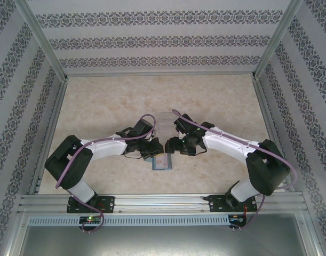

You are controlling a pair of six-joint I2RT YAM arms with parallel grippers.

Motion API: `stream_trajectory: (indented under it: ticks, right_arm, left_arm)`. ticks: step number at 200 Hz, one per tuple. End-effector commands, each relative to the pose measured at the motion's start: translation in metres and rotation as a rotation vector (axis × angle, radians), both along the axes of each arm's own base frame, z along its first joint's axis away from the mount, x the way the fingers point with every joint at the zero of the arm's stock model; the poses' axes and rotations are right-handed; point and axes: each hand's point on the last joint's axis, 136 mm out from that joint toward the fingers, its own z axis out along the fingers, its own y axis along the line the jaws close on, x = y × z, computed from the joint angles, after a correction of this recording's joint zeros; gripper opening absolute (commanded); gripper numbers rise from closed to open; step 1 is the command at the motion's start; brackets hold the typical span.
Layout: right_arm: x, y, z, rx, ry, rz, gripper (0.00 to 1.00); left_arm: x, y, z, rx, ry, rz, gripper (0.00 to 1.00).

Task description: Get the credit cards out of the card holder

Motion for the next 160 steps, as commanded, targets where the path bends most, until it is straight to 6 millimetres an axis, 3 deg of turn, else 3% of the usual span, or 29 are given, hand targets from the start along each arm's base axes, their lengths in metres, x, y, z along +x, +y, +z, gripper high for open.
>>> stream_trajectory:
  ticks: [1, 73, 116, 160]
  right_arm:
    - [-0.001, -0.004, 0.003, 0.010, 0.001, -0.013, 0.76]
    - [-0.001, -0.011, 0.000, -0.024, 0.001, -0.021, 0.77]
    - [-0.001, -0.022, 0.001, -0.047, -0.003, -0.034, 0.75]
    - [-0.001, -0.030, 0.000, -0.057, 0.000, -0.047, 0.65]
  left_arm:
    - [0.000, -0.007, 0.002, -0.017, -0.001, -0.013, 0.09]
    - [0.000, -0.004, 0.005, 0.003, -0.009, -0.013, 0.09]
    - [0.004, 0.018, 0.010, 0.118, -0.061, 0.017, 0.09]
    - [0.006, 0.035, 0.033, 0.186, -0.127, 0.033, 0.09]
